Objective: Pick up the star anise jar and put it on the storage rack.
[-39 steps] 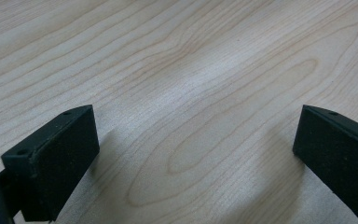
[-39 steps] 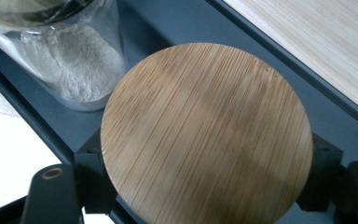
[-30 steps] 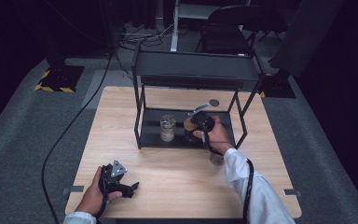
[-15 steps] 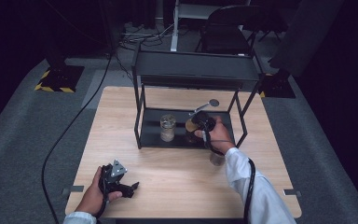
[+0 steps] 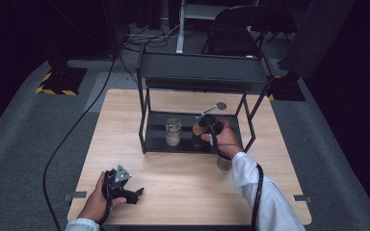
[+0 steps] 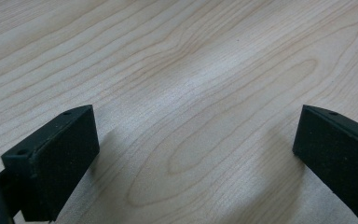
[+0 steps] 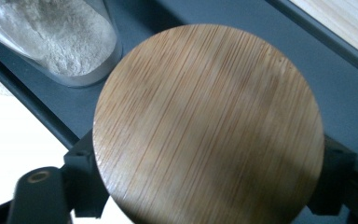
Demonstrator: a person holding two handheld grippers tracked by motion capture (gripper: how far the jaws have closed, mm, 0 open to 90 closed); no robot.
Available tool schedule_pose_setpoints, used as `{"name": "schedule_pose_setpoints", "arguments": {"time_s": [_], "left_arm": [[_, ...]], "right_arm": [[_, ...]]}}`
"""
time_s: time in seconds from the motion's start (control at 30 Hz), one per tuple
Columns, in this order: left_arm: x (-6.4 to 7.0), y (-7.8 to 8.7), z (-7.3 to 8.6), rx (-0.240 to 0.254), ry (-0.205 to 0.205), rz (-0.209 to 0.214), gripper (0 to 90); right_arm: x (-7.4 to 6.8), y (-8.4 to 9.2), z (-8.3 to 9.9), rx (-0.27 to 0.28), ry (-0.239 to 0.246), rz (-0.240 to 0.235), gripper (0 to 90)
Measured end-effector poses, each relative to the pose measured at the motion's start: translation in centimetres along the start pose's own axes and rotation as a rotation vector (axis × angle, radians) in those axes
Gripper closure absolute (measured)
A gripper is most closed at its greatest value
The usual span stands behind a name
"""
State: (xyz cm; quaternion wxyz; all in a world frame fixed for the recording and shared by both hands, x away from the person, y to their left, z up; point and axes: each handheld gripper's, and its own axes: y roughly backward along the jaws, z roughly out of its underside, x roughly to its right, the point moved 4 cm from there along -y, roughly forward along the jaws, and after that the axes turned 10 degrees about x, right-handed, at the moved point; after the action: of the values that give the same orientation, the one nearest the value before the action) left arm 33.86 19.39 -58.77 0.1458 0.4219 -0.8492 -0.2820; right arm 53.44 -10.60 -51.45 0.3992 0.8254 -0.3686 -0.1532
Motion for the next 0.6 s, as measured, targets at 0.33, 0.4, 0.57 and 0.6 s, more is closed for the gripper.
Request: {"name": "schedule_pose_setpoints", "arguments": {"time_s": [0.33, 0.4, 0.57, 0.6], "left_arm": [[0.00, 0.00, 0.00, 0.000, 0.000, 0.000, 0.0], [0.00, 0.00, 0.00, 0.000, 0.000, 0.000, 0.0], [0.00, 0.00, 0.00, 0.000, 0.000, 0.000, 0.0], [0.00, 0.00, 0.00, 0.000, 0.000, 0.000, 0.0]], "right_arm": [[0.29, -0.15, -0.04, -0.012, -0.018, 0.016, 6.1], [0.32, -0.17, -0.04, -0.012, -0.019, 0.020, 4.9], [0.30, -0.19, -0.04, -0.013, -0.016, 0.010, 4.4], [0.30, -0.18, -0.03, -0.014, -0.015, 0.008, 4.4]]}}
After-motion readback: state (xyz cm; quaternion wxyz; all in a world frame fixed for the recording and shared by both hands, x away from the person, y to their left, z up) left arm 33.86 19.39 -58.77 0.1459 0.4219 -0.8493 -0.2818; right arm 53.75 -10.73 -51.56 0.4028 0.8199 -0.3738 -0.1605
